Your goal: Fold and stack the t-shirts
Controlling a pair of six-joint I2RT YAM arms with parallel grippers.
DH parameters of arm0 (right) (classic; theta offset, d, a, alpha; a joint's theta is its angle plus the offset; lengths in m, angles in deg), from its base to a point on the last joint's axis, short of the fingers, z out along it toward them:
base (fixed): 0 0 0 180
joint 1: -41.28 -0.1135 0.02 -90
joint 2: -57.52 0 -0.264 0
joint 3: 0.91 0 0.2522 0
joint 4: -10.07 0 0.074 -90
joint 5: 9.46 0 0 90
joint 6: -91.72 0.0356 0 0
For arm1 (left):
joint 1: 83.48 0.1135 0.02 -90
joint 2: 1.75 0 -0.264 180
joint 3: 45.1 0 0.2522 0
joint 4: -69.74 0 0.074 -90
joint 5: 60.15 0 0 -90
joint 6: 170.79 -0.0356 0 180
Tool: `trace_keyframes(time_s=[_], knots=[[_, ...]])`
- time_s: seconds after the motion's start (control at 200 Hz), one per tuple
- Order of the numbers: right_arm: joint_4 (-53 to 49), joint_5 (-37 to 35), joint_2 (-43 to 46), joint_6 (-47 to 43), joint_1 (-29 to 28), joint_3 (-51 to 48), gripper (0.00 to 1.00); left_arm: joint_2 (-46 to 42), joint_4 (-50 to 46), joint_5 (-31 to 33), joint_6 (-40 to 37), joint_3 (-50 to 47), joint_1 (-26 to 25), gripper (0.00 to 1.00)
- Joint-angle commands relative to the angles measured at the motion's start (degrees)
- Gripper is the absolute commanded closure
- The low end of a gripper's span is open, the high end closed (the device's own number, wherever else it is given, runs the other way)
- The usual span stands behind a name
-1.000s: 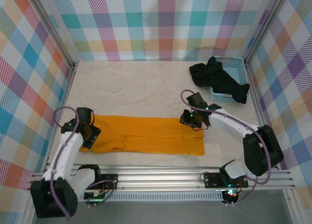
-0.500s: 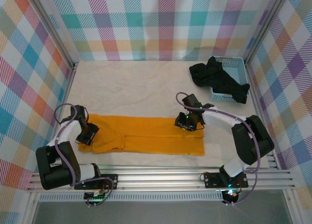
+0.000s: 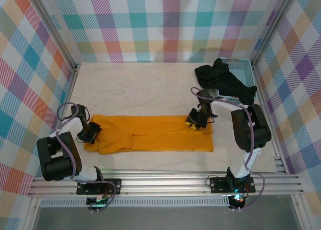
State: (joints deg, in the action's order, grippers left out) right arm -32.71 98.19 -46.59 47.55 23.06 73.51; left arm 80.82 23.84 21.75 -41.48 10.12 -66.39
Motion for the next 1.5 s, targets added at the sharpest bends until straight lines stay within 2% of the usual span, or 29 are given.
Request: trace_keyframes(time_s=[0.0,0.135,0.375,0.505,0.685,0.795,0.955,1.085,1.274,1.494], knots=[[-3.36,-3.01,-3.23,-2.29,2.07,2.24,0.72,0.6,2.51,-3.67,-3.24,0.95,0.8,0.64],[-2.92,-2.66,-2.94,-1.92,1.88,2.54,0.72,-0.77,1.66,-5.81,-4.14,0.14,0.75,0.69],[-3.27,-3.83,-1.96,-2.62,1.79,1.56,0.72,-5.97,1.64,-8.5,-2.68,-0.77,-0.95,0.61],[-3.52,-4.19,-1.44,-2.82,1.74,1.58,0.72,-6.54,-0.74,-6.95,-1.92,-0.93,-4.0,0.63],[-3.84,-4.37,-0.84,-2.87,1.64,1.83,0.72,-4.82,-3.36,-4.96,-2.54,-1.9,-4.06,0.65],[-3.88,-4.38,-0.59,-3.02,1.62,2.0,0.72,-10.78,-9.9,1.02,-0.73,-2.65,-4.89,0.63],[-3.94,-4.48,-0.94,-3.26,1.57,2.35,0.72,-21.58,-13.46,0.17,2.6,-7.42,-7.5,0.6],[-4.23,-4.58,-0.81,-3.45,1.53,2.61,0.72,-21.47,-7.7,-3.33,3.56,-10.29,-8.17,0.59],[-4.84,-4.92,-0.13,-3.46,1.47,2.98,0.72,-16.71,-4.85,-1.76,2.13,-9.07,-8.83,0.67],[-4.64,-5.24,-0.08,-3.25,0.93,2.62,0.72,-17.62,-1.62,-2.6,3.21,-9.65,-8.85,0.67]])
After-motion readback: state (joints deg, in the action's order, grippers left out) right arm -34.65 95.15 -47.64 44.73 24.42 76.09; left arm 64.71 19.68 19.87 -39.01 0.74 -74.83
